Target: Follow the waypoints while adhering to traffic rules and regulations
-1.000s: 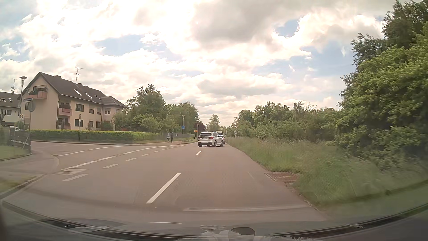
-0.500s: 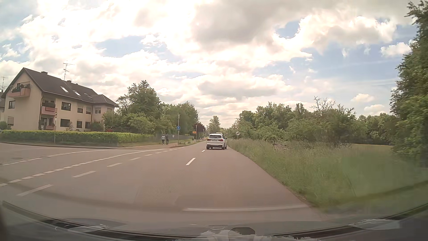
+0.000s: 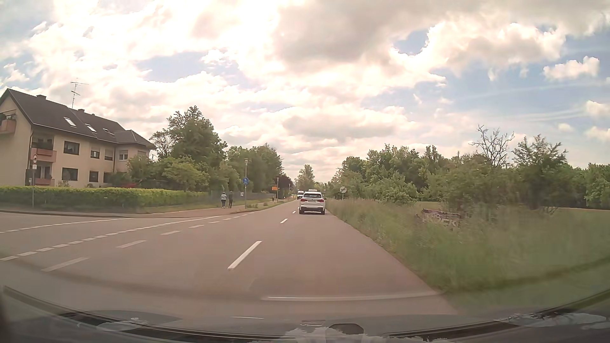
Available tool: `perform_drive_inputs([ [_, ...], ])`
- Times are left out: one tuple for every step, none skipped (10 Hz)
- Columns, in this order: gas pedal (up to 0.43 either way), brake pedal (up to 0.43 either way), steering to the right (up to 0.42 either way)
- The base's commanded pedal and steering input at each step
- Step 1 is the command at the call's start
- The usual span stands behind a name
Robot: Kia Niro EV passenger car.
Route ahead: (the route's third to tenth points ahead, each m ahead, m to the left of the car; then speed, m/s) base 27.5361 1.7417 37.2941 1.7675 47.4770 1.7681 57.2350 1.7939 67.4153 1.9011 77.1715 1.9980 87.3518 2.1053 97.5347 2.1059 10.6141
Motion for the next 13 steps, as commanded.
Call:
perform_drive_inputs([
  [0.000, 0.000, 0.000],
  [0.000, 0.000, 0.000],
  [0.000, 0.000, 0.000],
  [0.000, 0.000, 0.000],
  [0.000, 0.000, 0.000],
  [0.000, 0.000, 0.000],
  [0.000, 0.000, 0.000],
  [0.000, 0.000, 0.000],
  [0.000, 0.000, 0.000],
  [0.000, 0.000, 0.000],
  [0.000, 0.000, -0.001],
  [0.000, 0.000, -0.001],
  [0.000, 0.000, -0.001],
])
